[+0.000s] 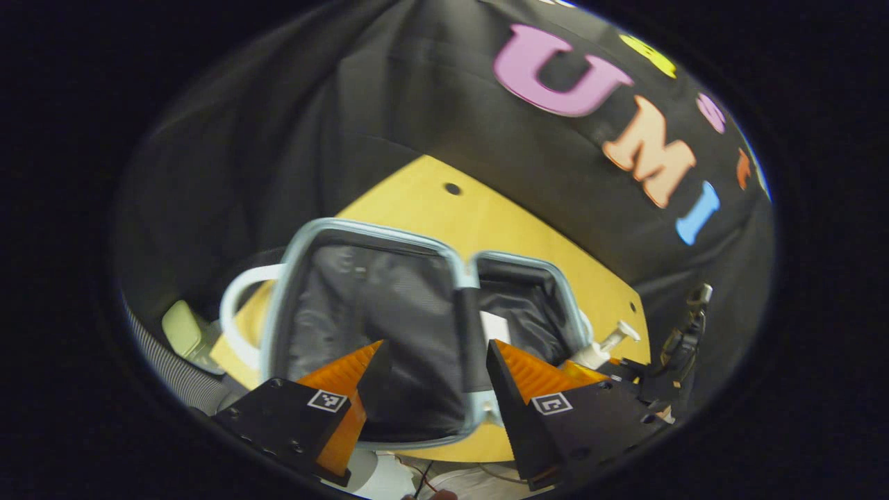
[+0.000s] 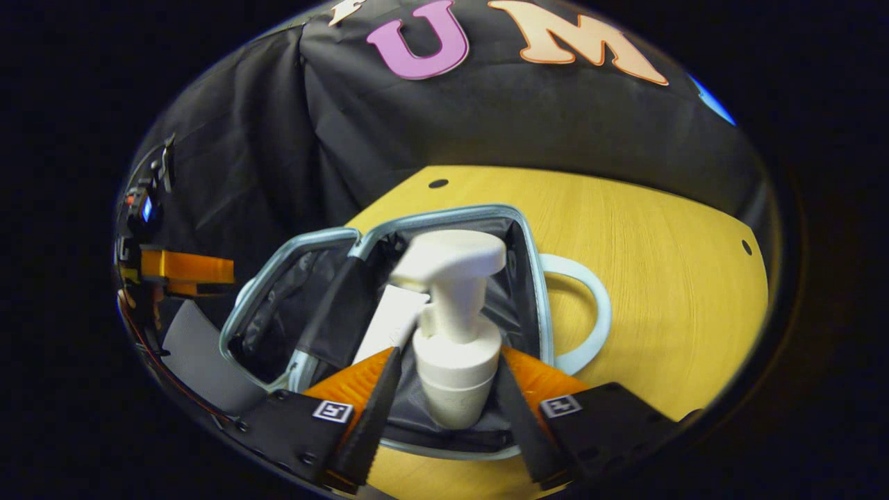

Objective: First open the suitcase, pack the skin care products into it, and then close the suitcase.

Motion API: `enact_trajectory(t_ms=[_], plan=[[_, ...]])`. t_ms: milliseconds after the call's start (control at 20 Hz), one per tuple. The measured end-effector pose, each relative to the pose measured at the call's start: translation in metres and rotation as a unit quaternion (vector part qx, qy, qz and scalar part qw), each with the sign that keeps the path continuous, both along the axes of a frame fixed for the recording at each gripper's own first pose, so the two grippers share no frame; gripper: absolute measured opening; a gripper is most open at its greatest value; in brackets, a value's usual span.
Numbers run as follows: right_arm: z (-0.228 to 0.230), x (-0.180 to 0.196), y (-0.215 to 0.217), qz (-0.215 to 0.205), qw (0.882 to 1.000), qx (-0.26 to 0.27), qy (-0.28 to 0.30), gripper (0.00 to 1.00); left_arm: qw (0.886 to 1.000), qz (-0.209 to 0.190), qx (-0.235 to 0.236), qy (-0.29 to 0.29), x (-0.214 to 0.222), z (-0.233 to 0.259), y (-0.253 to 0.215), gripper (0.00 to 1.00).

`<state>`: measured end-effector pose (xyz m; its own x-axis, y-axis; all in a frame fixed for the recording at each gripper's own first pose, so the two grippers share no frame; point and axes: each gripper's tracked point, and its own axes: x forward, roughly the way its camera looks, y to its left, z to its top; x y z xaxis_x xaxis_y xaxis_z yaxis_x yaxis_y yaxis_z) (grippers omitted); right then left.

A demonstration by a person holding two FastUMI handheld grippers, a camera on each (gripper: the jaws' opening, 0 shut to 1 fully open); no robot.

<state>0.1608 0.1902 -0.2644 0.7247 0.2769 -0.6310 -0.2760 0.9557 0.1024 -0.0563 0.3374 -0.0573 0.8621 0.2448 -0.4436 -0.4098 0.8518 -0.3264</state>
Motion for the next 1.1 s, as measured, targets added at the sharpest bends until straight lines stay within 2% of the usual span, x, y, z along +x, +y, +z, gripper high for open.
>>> enact_trajectory(t_ms=[50, 100, 200, 300, 350, 500, 750, 800, 850, 950, 1050, 1100], plan=[[0.015, 0.001, -0.002, -0.002, 1.000, 0.006, -0.020, 0.90, 0.999, 0.034, -0.009, -0.006, -0.016, -0.004, 0.025, 0.81], [0.029, 0.001, -0.007, -0.009, 0.999, 0.009, -0.044, 0.90, 0.998, 0.063, -0.015, -0.014, -0.029, -0.012, 0.049, 0.81], [0.055, -0.003, -0.016, -0.015, 0.996, 0.019, -0.082, 0.98, 0.994, 0.105, -0.029, -0.025, -0.053, -0.023, 0.096, 0.81], [0.081, -0.010, -0.032, -0.028, 0.993, 0.018, -0.109, 0.94, 0.990, 0.133, -0.043, -0.019, -0.063, -0.041, 0.122, 0.81], [0.091, -0.013, -0.042, -0.037, 0.992, 0.016, -0.119, 0.98, 0.988, 0.144, -0.047, -0.016, -0.064, -0.047, 0.136, 0.81], [0.121, -0.025, -0.067, -0.064, 0.987, 0.005, -0.144, 0.98, 0.985, 0.153, -0.075, -0.009, -0.054, -0.066, 0.154, 0.81], [0.156, -0.039, -0.112, -0.115, 0.975, -0.025, -0.190, 0.98, 0.984, 0.132, -0.120, -0.010, -0.026, -0.086, 0.162, 0.81], [0.157, -0.042, -0.122, -0.128, 0.973, -0.030, -0.191, 0.98, 0.983, 0.129, -0.131, -0.008, -0.023, -0.089, 0.163, 0.84], [0.159, -0.044, -0.131, -0.140, 0.971, -0.032, -0.192, 0.98, 0.982, 0.127, -0.141, -0.007, -0.021, -0.092, 0.164, 0.77], [0.165, -0.048, -0.143, -0.159, 0.967, -0.033, -0.196, 0.98, 0.978, 0.133, -0.160, -0.004, -0.016, -0.101, 0.167, 0.75], [0.171, -0.051, -0.153, -0.170, 0.963, -0.040, -0.204, 0.98, 0.974, 0.137, -0.181, -0.011, -0.006, -0.106, 0.168, 0.30], [0.172, -0.053, -0.157, -0.173, 0.962, -0.045, -0.207, 0.98, 0.972, 0.139, -0.187, -0.016, -0.006, -0.103, 0.168, 0.31]])
